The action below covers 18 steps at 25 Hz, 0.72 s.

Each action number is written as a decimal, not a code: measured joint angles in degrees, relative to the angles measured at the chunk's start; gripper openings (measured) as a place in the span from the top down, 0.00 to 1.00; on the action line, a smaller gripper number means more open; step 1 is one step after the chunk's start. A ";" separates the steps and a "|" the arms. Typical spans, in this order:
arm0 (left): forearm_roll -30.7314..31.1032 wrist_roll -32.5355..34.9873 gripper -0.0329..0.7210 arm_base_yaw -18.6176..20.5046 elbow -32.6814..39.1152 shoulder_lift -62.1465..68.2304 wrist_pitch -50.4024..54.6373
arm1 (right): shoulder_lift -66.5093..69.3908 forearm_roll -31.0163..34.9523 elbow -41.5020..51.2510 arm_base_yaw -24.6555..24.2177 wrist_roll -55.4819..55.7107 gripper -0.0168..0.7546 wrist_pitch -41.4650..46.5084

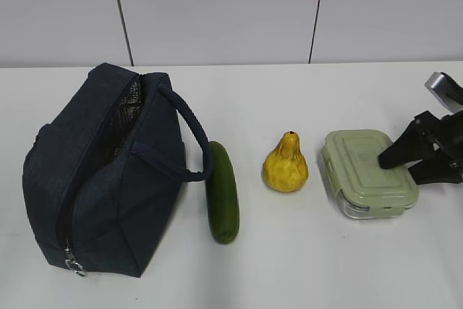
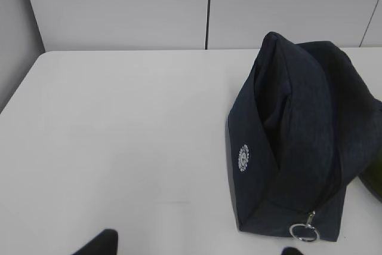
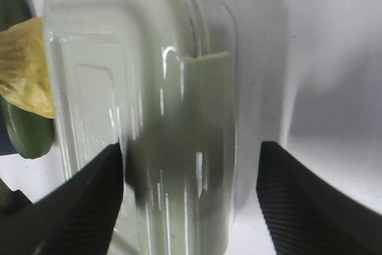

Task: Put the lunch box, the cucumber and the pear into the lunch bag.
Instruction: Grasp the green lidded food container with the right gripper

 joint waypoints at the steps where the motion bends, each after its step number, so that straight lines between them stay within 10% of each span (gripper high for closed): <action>1: 0.00 0.00 0.34 0.00 0.00 0.00 0.00 | 0.58 0.26 -0.52 0.00 0.01 0.28 0.66; 18: 0.00 0.00 0.34 0.00 0.00 0.00 0.00 | 3.21 3.37 -2.00 0.00 -3.12 0.24 2.28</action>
